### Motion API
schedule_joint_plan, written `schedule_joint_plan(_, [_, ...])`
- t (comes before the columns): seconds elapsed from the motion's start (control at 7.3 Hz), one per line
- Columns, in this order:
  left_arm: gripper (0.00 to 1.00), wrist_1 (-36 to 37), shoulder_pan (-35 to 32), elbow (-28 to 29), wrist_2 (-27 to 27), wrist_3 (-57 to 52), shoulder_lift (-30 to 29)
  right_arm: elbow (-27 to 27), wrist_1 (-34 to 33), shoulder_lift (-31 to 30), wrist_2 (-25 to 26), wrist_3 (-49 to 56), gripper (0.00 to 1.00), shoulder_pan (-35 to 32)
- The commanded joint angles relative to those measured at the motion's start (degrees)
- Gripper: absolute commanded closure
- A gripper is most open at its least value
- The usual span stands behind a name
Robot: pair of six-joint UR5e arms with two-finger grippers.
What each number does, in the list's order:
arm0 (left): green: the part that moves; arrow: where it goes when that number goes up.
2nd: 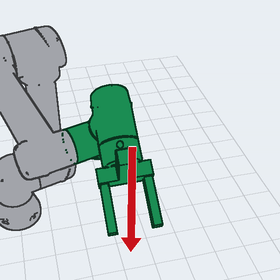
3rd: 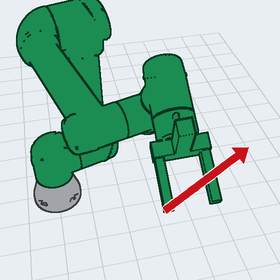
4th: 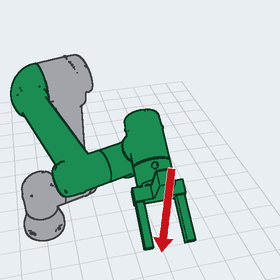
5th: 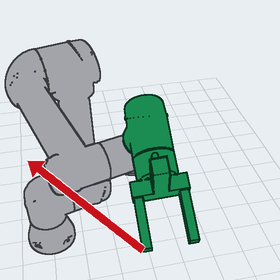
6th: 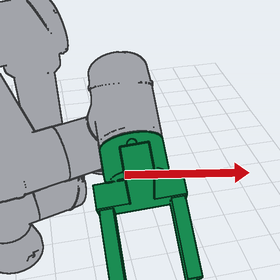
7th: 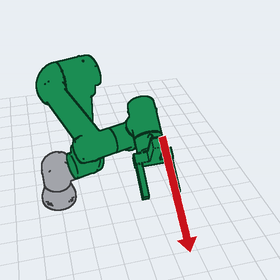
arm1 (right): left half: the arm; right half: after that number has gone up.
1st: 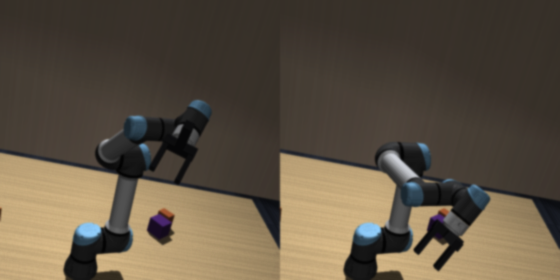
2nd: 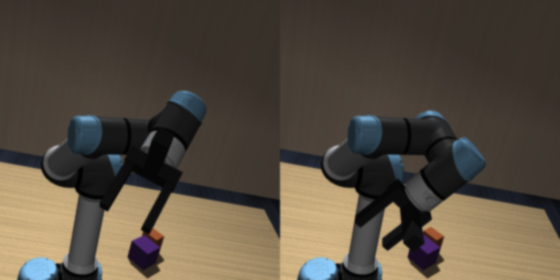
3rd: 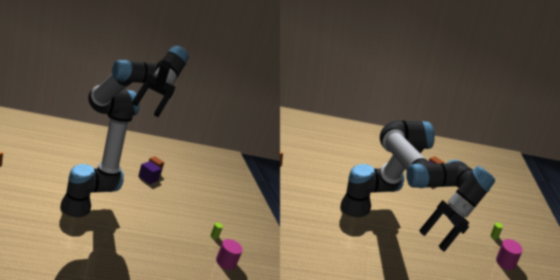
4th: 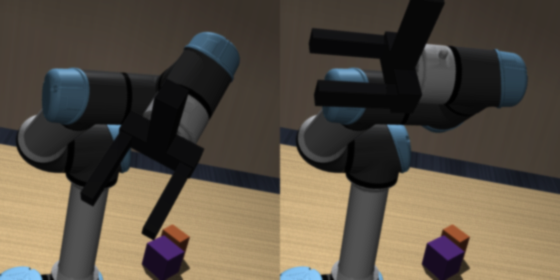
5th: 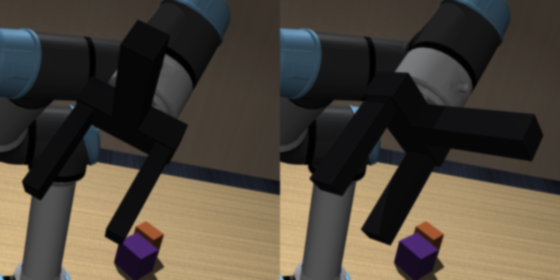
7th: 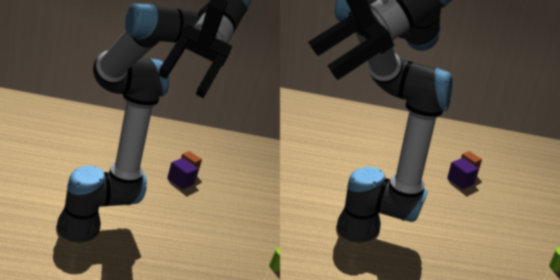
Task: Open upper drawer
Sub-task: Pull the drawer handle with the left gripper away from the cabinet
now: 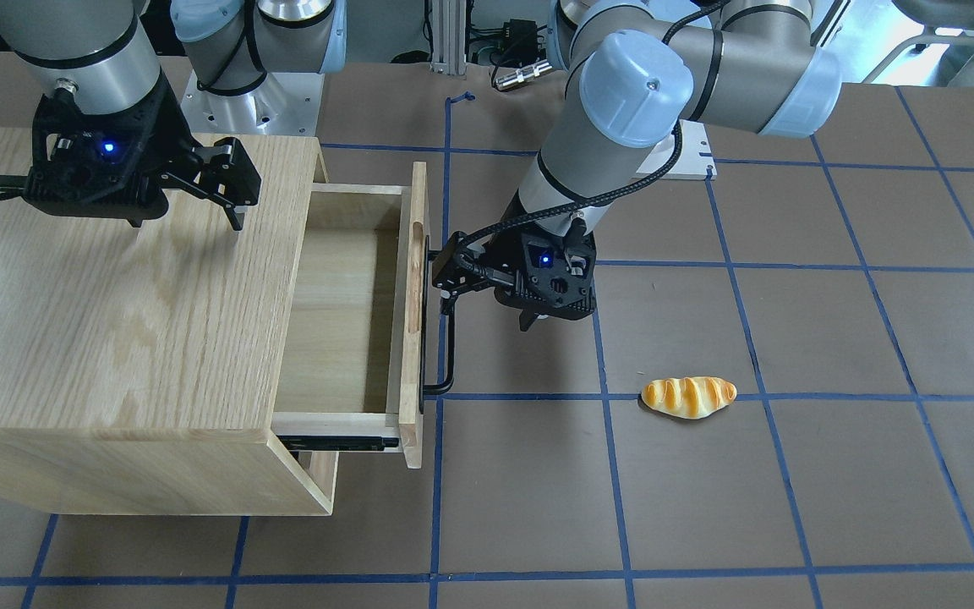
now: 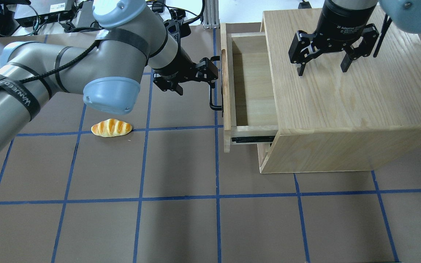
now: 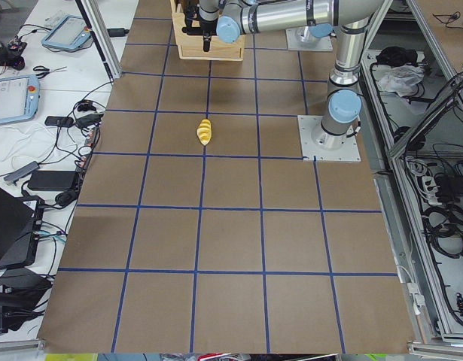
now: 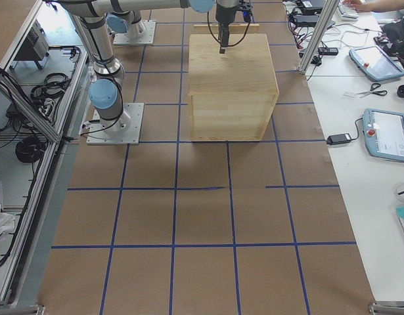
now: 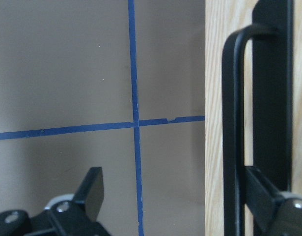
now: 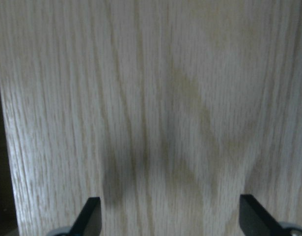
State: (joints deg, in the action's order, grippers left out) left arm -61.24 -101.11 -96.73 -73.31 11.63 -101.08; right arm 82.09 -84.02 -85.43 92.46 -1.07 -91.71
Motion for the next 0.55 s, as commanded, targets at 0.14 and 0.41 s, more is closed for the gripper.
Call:
schedule_joint_plan(0.14, [0.00,-0.1,3.2,-2.5,0.0,-4.8,2.2,0.0,0.0,0.0,0.0,-0.1,0.00,0.0])
schedule_joint_plan(0.41, [0.00,-0.4,4.3,-2.5,0.1,-6.4,2.9,0.0,0.0,0.0,0.0,0.0,0.00,0.0])
